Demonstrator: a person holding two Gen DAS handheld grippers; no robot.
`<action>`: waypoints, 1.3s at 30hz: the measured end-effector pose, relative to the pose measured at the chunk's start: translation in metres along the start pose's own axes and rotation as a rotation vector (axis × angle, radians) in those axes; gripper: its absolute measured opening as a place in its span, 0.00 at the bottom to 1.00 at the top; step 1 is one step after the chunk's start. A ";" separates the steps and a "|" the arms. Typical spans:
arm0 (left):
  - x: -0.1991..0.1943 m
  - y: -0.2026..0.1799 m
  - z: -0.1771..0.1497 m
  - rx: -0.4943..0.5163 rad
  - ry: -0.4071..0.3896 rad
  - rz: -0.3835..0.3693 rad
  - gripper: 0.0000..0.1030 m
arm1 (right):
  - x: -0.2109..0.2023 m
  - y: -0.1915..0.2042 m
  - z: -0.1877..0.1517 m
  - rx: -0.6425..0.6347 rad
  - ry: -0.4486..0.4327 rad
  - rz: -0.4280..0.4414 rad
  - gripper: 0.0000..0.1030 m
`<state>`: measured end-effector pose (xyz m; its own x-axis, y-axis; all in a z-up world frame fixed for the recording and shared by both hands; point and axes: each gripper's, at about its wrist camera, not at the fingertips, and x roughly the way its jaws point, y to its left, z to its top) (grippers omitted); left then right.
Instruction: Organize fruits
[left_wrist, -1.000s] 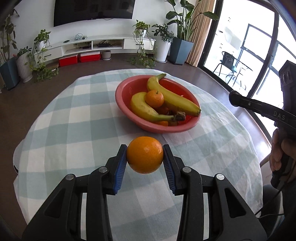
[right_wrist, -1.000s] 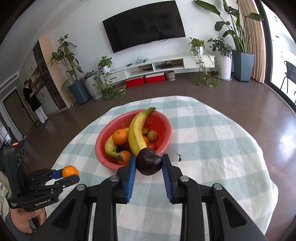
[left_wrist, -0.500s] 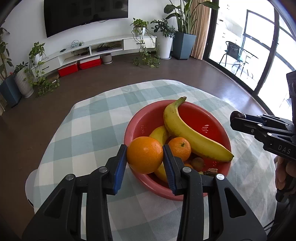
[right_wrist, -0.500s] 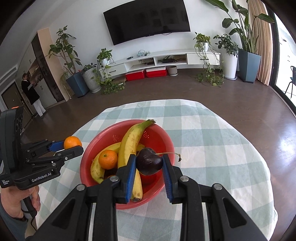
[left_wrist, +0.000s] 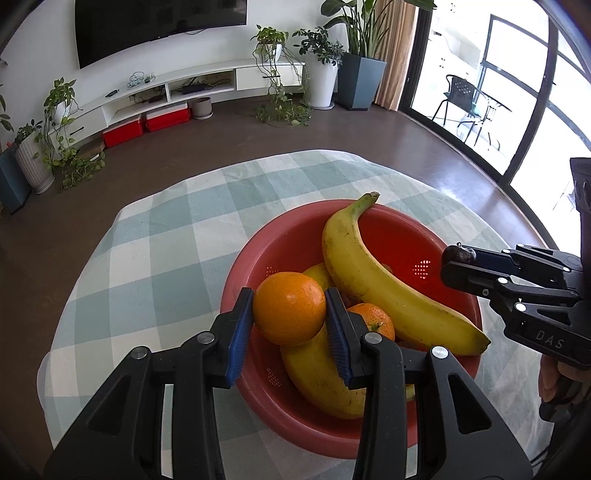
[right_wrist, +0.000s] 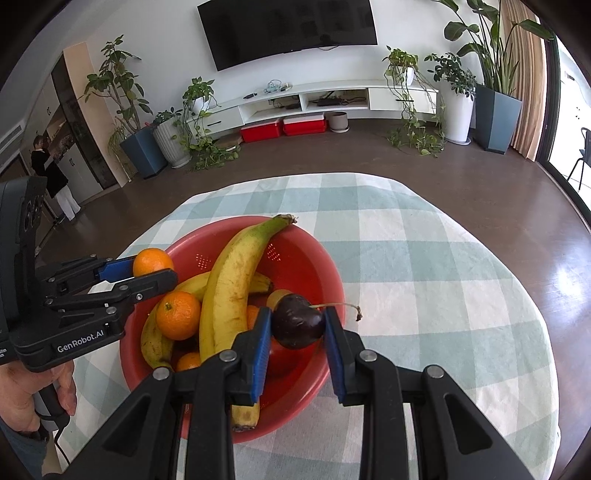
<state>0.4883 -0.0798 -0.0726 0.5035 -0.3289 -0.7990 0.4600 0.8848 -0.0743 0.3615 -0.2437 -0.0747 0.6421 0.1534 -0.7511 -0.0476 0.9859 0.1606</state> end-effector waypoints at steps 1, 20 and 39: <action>0.003 0.000 -0.001 -0.001 0.005 -0.004 0.35 | 0.001 0.001 0.001 -0.005 0.002 -0.002 0.29; 0.002 0.002 -0.002 -0.008 -0.009 0.010 0.40 | 0.013 0.010 0.000 -0.041 0.031 -0.016 0.30; -0.093 -0.026 -0.045 -0.014 -0.200 0.071 0.99 | -0.042 0.010 -0.013 -0.021 -0.067 -0.037 0.67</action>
<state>0.3964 -0.0570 -0.0231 0.6702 -0.3231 -0.6682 0.4084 0.9122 -0.0314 0.3243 -0.2397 -0.0504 0.6937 0.1125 -0.7114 -0.0381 0.9921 0.1197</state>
